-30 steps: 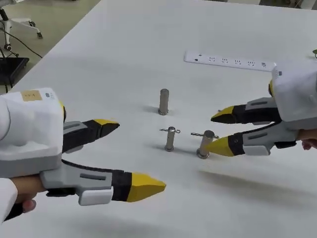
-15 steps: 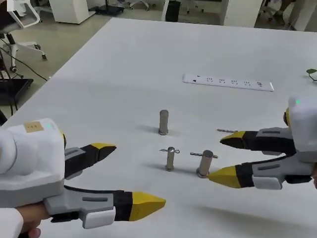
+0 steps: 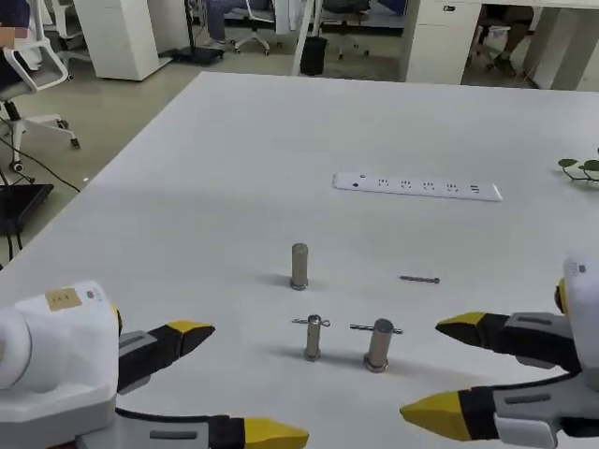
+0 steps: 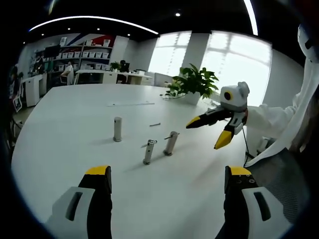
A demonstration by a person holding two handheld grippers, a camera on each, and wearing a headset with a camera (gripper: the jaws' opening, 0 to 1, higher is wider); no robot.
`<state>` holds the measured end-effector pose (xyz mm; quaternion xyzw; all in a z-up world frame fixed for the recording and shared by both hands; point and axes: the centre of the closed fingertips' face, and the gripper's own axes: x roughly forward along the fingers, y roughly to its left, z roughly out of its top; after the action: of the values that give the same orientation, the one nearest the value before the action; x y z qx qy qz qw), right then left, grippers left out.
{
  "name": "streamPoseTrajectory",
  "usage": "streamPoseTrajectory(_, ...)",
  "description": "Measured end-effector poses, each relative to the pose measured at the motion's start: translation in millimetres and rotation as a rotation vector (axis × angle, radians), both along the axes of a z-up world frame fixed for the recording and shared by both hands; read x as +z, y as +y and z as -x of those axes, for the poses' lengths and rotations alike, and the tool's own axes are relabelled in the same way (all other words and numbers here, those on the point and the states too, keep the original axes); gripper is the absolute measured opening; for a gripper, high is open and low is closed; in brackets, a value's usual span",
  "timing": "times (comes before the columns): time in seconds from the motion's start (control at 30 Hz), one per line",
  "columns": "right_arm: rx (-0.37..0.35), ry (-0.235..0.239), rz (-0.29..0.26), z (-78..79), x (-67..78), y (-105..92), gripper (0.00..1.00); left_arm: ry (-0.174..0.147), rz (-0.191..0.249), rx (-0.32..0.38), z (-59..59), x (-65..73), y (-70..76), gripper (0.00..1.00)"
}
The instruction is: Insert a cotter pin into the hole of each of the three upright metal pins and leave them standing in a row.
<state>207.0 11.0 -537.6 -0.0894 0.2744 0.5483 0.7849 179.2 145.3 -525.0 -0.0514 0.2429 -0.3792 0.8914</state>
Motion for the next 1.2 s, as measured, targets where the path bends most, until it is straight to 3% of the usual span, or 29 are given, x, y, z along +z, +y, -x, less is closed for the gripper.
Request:
streamPoseTrajectory(0.33, -0.039, 0.002, 0.011, 6.8, -0.9, -10.0, 0.79, -0.004, 0.005, 0.021, -2.3, 2.1, 6.4, 0.93)
streamPoseTrajectory(0.8, -0.077, 0.035, 0.024, 17.6, -13.7, -8.9, 0.93, 0.009, -0.003, 0.010, 0.9, -1.3, 6.0, 0.95)
streamPoseTrajectory(1.03, -0.090, 0.043, 0.026, 19.4, -15.6, -11.5, 0.98, 0.004, -0.012, 0.006, -12.3, 0.3, 9.6, 0.95)
streamPoseTrajectory(1.2, -0.097, 0.046, 0.032, 24.5, -18.5, -14.2, 0.98, -0.024, -0.024, 0.011, -34.1, 8.6, 13.5, 0.95)
